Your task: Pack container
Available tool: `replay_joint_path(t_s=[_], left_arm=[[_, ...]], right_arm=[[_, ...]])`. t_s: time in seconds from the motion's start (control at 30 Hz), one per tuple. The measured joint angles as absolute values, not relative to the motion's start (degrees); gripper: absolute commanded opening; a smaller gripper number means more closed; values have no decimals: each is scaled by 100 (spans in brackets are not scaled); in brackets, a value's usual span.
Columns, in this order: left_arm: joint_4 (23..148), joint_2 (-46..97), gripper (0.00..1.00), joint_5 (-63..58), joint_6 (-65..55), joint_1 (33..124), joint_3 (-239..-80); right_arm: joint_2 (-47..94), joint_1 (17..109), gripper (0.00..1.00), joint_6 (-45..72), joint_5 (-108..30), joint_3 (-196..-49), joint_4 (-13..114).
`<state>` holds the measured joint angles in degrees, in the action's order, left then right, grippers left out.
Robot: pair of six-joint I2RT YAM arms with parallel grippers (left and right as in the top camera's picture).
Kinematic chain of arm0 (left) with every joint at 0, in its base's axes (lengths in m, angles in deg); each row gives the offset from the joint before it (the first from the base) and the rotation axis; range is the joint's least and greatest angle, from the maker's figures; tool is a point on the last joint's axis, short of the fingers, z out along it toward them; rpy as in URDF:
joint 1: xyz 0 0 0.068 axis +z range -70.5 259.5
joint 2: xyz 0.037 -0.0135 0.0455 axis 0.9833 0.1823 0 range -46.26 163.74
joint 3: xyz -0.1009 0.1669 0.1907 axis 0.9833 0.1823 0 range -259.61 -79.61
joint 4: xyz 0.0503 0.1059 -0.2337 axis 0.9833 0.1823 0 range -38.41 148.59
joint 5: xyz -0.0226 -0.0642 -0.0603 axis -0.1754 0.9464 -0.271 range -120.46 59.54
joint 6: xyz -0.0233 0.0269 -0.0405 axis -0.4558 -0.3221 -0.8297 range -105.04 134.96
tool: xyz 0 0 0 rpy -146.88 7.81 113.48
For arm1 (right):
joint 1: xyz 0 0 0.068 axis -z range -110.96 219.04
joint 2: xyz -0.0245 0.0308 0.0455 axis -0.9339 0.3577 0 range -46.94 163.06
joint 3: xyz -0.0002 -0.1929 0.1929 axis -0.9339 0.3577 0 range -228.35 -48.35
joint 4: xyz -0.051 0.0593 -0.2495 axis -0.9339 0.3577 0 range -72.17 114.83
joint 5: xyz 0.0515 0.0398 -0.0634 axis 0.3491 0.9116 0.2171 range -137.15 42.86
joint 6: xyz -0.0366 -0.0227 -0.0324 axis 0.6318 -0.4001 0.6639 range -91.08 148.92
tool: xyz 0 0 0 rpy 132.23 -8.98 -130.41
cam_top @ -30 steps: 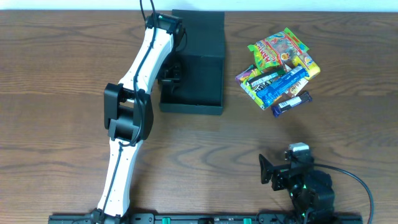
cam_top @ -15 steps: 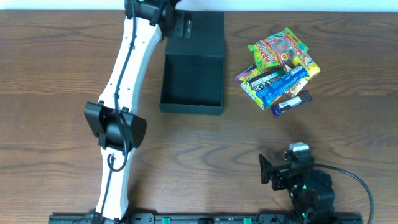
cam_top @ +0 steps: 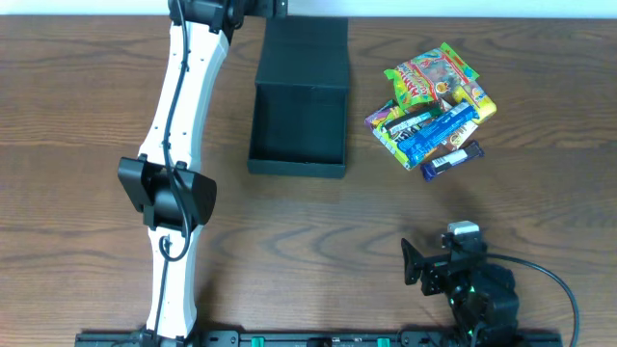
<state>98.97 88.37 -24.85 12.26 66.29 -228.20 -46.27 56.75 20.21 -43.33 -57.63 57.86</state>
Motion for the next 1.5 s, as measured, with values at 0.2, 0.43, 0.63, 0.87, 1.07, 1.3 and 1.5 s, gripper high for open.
replay_joint_path(t_s=[0.2,0.43,0.63,0.87,1.07,1.3,1.5], left_arm=[[9781,8837,95,-2461,1226,6626,-22820],[9775,8837,95,-2459,1200,6626,-22820],[9783,8837,95,-2437,1176,6626,-22820],[9969,8837,95,-2238,1134,6626,-22820],[10131,8837,95,-2181,1130,6626,-22820],[10153,8837,95,-2179,1108,6626,-22820],[10153,8837,95,-2179,1090,6626,-22820]], right_arm=[[-4627,5673,99,2021,-4335,-5763,5764],[-4629,5668,99,1483,-4257,-5732,3563],[-4629,5668,99,132,-4040,-5728,3182],[-4621,5670,99,-821,-5028,-5728,2562],[-3895,6003,99,-1212,-5218,-5791,2050],[-2033,6567,99,-1321,-4825,-6755,2022],[-243,6658,99,-1133,-4475,-8117,2077]])
